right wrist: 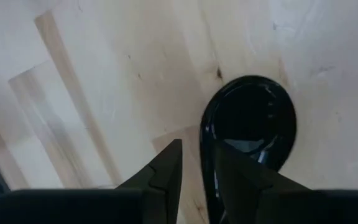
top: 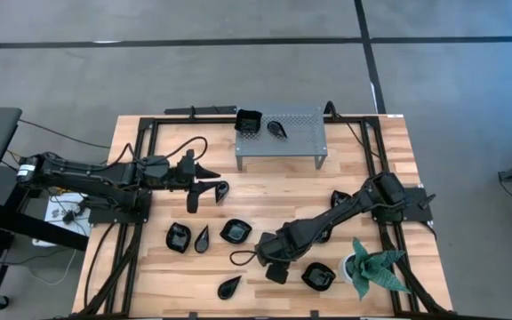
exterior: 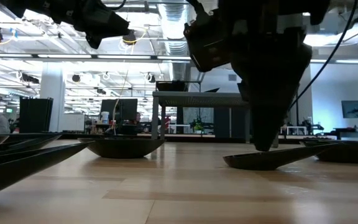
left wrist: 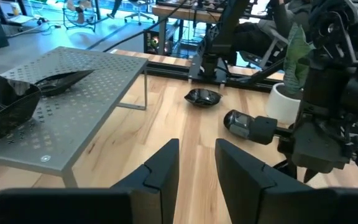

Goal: Pick & Place Mini shaped plates
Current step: Stack the drop-shaped plate on top of the drop-shaped plate on the shelf

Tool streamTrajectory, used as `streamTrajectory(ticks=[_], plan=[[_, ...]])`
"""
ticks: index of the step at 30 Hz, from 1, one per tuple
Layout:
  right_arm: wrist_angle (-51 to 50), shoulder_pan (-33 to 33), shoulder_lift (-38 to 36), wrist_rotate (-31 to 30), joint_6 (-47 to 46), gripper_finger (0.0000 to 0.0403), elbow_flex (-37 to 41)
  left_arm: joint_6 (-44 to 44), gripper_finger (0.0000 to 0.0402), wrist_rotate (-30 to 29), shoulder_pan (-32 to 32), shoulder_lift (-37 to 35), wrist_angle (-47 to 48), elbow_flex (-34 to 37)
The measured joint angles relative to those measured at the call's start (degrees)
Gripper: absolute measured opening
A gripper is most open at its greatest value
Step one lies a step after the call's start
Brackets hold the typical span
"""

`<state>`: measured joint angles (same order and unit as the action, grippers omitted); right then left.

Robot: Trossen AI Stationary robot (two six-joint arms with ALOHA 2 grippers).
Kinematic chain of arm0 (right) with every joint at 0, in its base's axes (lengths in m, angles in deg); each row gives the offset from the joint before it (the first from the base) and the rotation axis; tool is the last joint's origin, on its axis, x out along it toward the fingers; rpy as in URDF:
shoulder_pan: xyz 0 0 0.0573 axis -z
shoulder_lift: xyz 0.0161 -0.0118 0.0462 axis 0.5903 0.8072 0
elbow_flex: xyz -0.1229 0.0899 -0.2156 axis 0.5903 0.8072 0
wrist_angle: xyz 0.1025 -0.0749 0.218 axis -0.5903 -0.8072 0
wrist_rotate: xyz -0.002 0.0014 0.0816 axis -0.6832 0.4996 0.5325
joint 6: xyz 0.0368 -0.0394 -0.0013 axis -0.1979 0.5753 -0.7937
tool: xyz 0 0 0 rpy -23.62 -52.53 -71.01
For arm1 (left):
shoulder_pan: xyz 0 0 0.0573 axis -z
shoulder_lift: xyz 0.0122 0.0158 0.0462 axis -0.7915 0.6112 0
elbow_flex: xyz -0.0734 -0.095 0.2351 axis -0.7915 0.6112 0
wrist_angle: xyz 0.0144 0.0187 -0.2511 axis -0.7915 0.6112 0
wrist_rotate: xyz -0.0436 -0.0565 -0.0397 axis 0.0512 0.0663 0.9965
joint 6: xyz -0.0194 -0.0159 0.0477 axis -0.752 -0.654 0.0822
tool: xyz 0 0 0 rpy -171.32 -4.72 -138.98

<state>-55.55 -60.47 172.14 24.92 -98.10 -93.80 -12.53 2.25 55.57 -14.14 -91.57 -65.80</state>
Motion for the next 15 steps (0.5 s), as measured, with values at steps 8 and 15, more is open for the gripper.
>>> streamTrajectory(ticks=[8, 15], plan=[[-0.94, -0.04, 0.02, -1.23, 0.00, 0.0088, 0.04, 0.00, 0.0106, 0.00, 0.00, 0.00, -0.02, 0.00], [-0.90, -0.04, 0.06, -2.04, 0.01, 0.0088, 0.04, -0.01, 0.0106, -0.02, 0.00, 0.00, -0.02, 0.00]])
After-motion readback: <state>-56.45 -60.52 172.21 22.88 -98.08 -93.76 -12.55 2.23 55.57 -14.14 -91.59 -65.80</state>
